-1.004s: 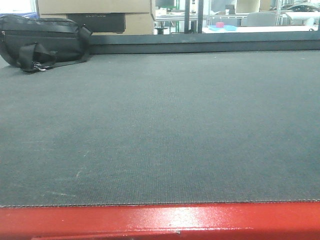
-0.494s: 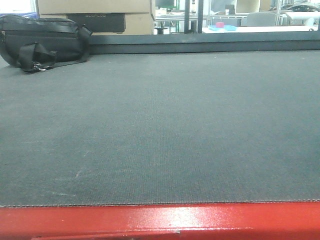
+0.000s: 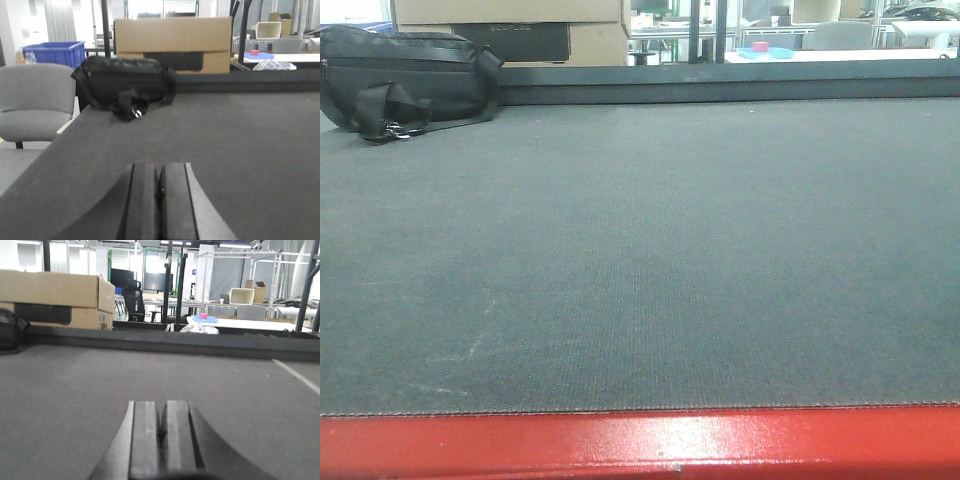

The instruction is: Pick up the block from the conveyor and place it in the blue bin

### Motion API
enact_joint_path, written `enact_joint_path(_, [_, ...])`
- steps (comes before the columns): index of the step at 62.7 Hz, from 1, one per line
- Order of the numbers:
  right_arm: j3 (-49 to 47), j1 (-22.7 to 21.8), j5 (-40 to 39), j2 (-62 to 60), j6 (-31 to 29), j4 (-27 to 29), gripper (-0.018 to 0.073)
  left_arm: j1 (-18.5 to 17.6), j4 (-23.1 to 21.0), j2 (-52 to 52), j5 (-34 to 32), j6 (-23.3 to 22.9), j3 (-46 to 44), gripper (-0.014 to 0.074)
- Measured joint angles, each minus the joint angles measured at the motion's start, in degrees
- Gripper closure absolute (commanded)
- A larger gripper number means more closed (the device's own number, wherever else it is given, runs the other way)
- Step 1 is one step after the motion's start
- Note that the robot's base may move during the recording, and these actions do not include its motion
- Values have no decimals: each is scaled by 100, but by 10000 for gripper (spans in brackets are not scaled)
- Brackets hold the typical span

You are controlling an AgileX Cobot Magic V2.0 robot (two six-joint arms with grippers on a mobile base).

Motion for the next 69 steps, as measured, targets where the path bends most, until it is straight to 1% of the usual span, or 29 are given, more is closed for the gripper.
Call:
enact_joint_path(5, [-677, 0, 565, 86, 0, 51, 721, 0, 0, 159, 588, 0, -720, 708])
enact_joint_path(13, [-1827, 0, 1687, 735, 10, 199, 721, 0, -9, 1001, 1637, 0, -1993, 708])
enact_joint_path(24, [-3292, 0, 3291, 2417, 10, 245, 721, 0, -121, 2825, 3094, 0, -3592, 708])
enact_joint_path(28, [-3700, 0, 3752, 3050, 10, 249, 721, 0, -124, 3388, 3502, 0, -3991, 708])
enact_joint_path(33, [-4317, 0, 4438, 3819, 10, 249, 721, 0, -135, 4225, 4161, 0, -4509, 708])
enact_joint_path(38, [-4804, 0, 4962, 4525, 10, 259, 721, 0, -134, 4848, 4621, 0, -4830, 708])
enact_joint_path(43, [-5126, 0, 5249, 5115, 10, 259, 721, 0, -134, 5455, 4725, 0, -5037, 708])
enact_joint_path(51, [-5348, 0, 5328, 5874, 10, 270, 721, 0, -134, 6238, 4539, 0, -5137, 708])
enact_joint_path(65, [-5364, 0, 5264, 6925, 34, 291, 720, 0, -134, 7132, 4405, 0, -5130, 708])
enact_joint_path(69, [-5364, 0, 5238, 7203, 77, 291, 704, 0, -137, 7251, 4405, 0, -5140, 708])
